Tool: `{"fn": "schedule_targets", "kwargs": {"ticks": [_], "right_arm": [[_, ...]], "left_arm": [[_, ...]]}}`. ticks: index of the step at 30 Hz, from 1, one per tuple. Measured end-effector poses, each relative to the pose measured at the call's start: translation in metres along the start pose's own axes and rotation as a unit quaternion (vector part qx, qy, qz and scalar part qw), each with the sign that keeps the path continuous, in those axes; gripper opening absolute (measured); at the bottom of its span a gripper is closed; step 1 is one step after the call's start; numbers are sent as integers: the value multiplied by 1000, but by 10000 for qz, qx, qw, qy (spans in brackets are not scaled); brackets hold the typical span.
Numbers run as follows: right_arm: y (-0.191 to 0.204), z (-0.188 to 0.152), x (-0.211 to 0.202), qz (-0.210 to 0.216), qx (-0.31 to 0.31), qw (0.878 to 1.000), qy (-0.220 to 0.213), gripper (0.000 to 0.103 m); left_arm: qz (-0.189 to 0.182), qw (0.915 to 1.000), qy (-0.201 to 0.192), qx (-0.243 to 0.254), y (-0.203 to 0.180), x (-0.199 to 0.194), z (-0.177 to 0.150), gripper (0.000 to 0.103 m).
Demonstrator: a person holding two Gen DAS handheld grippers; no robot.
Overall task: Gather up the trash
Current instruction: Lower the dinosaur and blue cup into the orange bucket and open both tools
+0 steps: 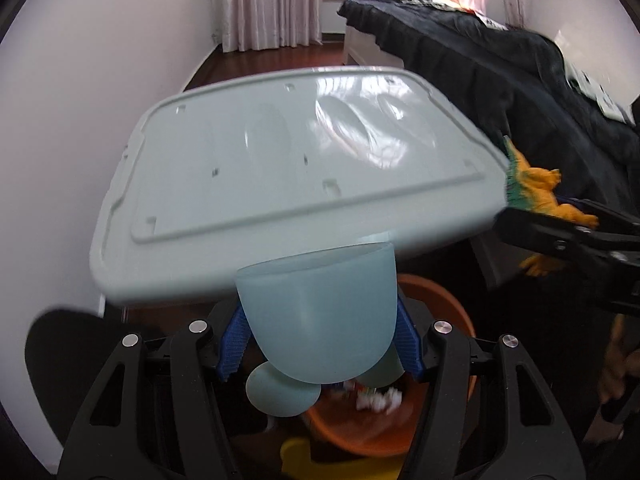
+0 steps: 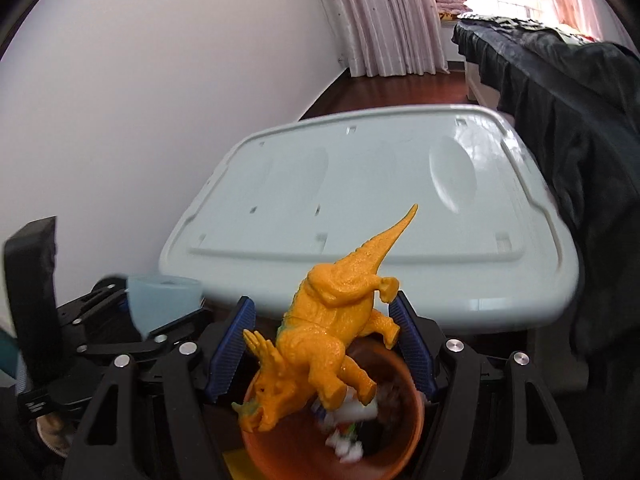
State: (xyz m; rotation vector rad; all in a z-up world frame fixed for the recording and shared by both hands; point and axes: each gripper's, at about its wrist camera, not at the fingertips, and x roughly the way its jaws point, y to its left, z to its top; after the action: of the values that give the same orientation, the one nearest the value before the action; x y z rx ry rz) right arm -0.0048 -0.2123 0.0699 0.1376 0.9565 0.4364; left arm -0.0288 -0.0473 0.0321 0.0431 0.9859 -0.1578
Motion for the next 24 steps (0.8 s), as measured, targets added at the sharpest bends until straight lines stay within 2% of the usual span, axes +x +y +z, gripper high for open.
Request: {"fn": "schedule_targets", "kwargs": {"ticks": [4, 9, 16, 22, 23, 24], "right_arm": [[7, -42, -3, -131, 55, 9995, 281, 68], [1, -74, 32, -134, 266, 9951, 940, 68], [-2, -82, 69, -108, 273, 9877, 1533, 68], [-6, -84, 80, -139, 343, 9835, 1773, 69], [-6, -85, 81, -162, 365, 9829, 1797, 70], [-7, -85, 80, -180, 398, 9828, 1793, 77]], "left_arm": [[-162, 9992, 319, -163, 0, 9, -30, 59], [-161, 9974, 660, -235, 1, 34, -37, 59], [-106, 9934, 1111, -265, 1, 62, -43, 60], [-143, 9907, 1319, -318, 3, 73, -46, 60], [-126, 9905, 1327, -326, 3, 73, -46, 60], [-97, 9906, 1323, -333, 3, 71, -47, 60]]}}
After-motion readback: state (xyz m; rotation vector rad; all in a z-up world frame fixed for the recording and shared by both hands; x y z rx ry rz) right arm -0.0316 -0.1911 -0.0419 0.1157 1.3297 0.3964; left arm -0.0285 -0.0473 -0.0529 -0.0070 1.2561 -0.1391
